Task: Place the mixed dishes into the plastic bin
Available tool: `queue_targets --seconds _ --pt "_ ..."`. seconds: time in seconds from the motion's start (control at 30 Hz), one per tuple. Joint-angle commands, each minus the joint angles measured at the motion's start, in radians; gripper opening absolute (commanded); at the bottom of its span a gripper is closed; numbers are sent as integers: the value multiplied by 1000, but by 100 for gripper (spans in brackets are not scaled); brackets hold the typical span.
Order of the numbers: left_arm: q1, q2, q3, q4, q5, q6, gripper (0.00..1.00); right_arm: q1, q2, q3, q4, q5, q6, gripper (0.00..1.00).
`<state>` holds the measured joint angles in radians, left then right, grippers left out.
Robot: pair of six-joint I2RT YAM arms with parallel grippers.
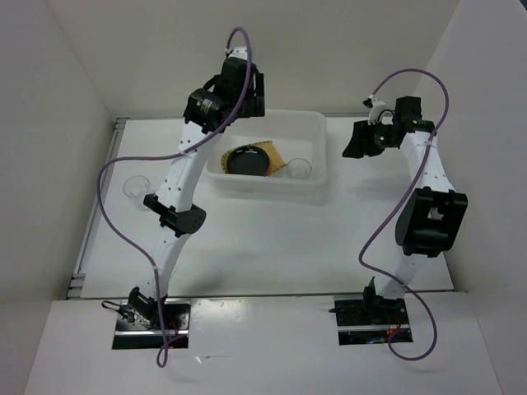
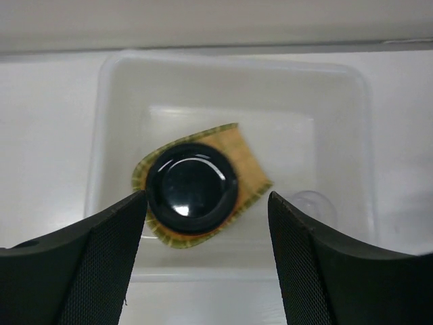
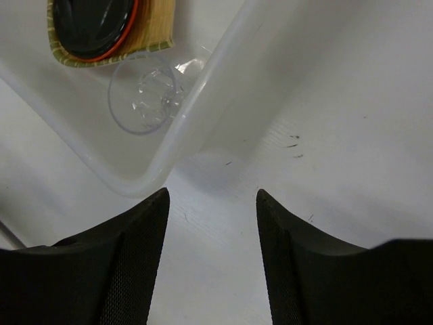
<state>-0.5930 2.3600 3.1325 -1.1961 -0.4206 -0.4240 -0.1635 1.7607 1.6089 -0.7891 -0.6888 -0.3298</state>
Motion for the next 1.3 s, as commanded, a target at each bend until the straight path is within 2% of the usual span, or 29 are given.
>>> queue_targets --seconds 0.0,0.1,0.2,0.3,0.47,0.63,0.77,0.93,1.1,1.27 --pt "67 45 -29 -102 -24 -79 79 18 43 89 4 -28 18 59" --pt "145 45 -104 -102 48 -145 79 27 106 147 -39 -41 18 57" --pt "196 79 -78 -102 81 -136 79 27 125 181 -61 -64 18 56" --pt "257 102 -147 -102 146 -127 80 36 163 204 -71 -74 18 56" --pt "277 166 -184 -102 204 -102 80 70 203 252 -111 -74 8 58" --pt "289 232 -221 -102 192 -111 79 107 212 282 -142 -52 8 56" --pt "312 272 -212 -102 218 -111 70 107 221 302 -142 -43 17 50" --pt "354 294 -223 -102 218 -111 60 139 241 333 -151 -34 28 49" --pt "363 294 -210 -102 218 -111 57 168 272 333 -130 15 48 49" --pt "363 294 -246 -102 218 -111 51 179 315 333 -130 63 67 40"
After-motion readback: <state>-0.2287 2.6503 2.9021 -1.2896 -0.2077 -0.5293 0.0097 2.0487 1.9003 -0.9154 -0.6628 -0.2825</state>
